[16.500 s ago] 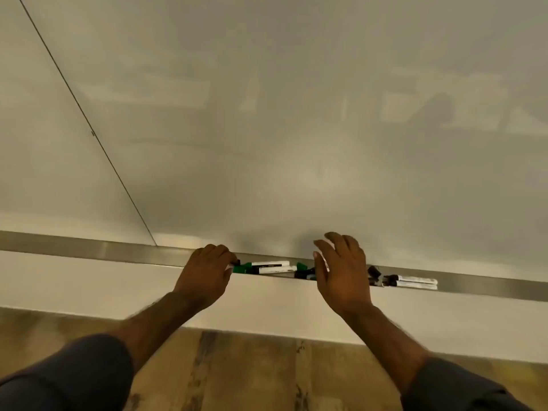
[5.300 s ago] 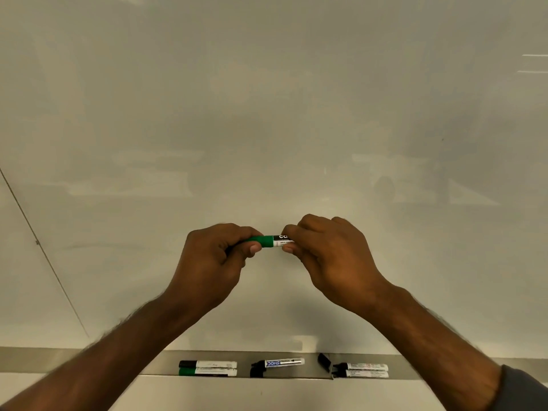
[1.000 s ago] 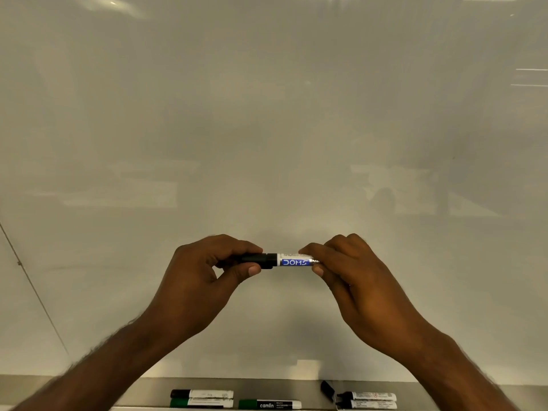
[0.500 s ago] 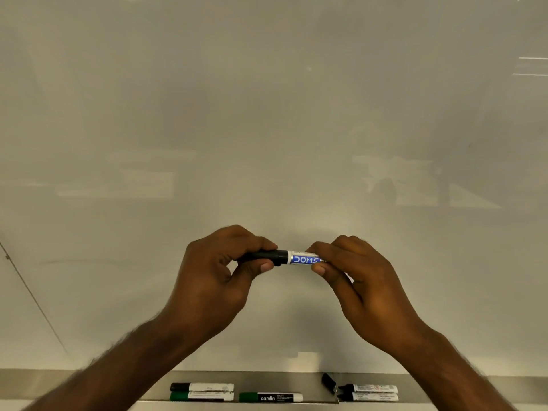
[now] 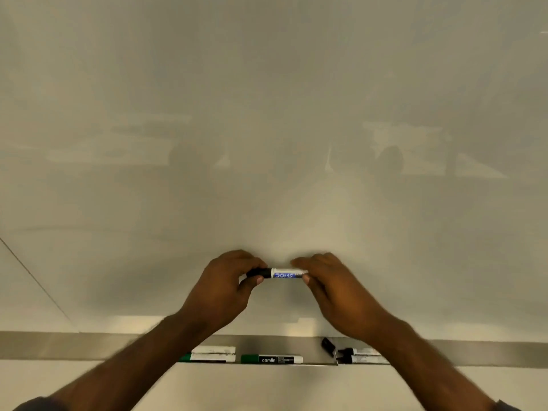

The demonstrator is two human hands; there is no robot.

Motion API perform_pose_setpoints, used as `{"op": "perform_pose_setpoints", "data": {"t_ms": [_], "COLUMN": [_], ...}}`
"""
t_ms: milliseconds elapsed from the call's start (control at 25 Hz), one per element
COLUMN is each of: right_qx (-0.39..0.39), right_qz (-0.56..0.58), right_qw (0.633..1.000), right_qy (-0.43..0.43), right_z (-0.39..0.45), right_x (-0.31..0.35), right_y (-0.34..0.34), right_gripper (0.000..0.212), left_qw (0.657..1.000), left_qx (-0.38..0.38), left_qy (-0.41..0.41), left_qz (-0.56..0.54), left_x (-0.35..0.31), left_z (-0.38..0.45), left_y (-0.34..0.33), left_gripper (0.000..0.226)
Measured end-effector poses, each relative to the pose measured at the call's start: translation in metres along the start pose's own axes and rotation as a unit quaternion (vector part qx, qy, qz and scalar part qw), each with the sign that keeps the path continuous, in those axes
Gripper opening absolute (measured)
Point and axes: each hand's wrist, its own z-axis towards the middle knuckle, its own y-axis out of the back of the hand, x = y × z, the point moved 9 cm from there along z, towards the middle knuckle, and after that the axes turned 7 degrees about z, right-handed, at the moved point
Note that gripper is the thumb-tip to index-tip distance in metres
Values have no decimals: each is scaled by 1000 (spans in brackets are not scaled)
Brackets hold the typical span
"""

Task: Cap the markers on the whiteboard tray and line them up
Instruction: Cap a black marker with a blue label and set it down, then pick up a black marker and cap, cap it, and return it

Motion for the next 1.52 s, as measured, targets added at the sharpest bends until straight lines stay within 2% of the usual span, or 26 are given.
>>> {"op": "perform_pose_setpoints", "data": {"t_ms": [80,200,400,560,680,800,1000,1200,1280,1400,1520], "right_qx": [29,33,97,118,152,139,61,19,40,117,154], "right_qz": [-22,-64,-102,-94,-117,-126,-118,-117,-127,-156,-172], "right_qw": [999,993,975,966,958,963,975,964,956,950,948], "right_qy": [-38,-96,-170,-210,-212,-195,-178,-239,-260,-244,-220], "right_z": [-16,-40,-74,-88,-93,-95,-100,-136,-155,-176,-185], "right_x": [-26,-59,-98,-115,-121,-121,-123,-165,-181,-196,-204], "right_y": [-41,-90,-160,-193,-208,-205,-154,-80,-62,-60,-63], "right_gripper": [26,28,39,40,44,48,45,21,17,25,34], "left_qw": [999,995,982,972,971,970,975,978,968,955,944], "left_qx": [27,65,150,180,183,190,178,194,231,270,279], "left_qy": [0,0,76,125,122,104,79,-7,-31,-52,-66], "left_qz": [33,77,81,84,97,108,109,82,90,114,165], "left_x": [21,44,87,106,112,115,100,36,13,-16,-31], "left_z": [-17,-45,-100,-121,-123,-121,-113,-87,-77,-66,-67], "left_y": [-30,-75,-146,-171,-175,-176,-174,-204,-230,-262,-284], "left_gripper": [20,20,30,35,38,40,30,28,39,53,47]}}
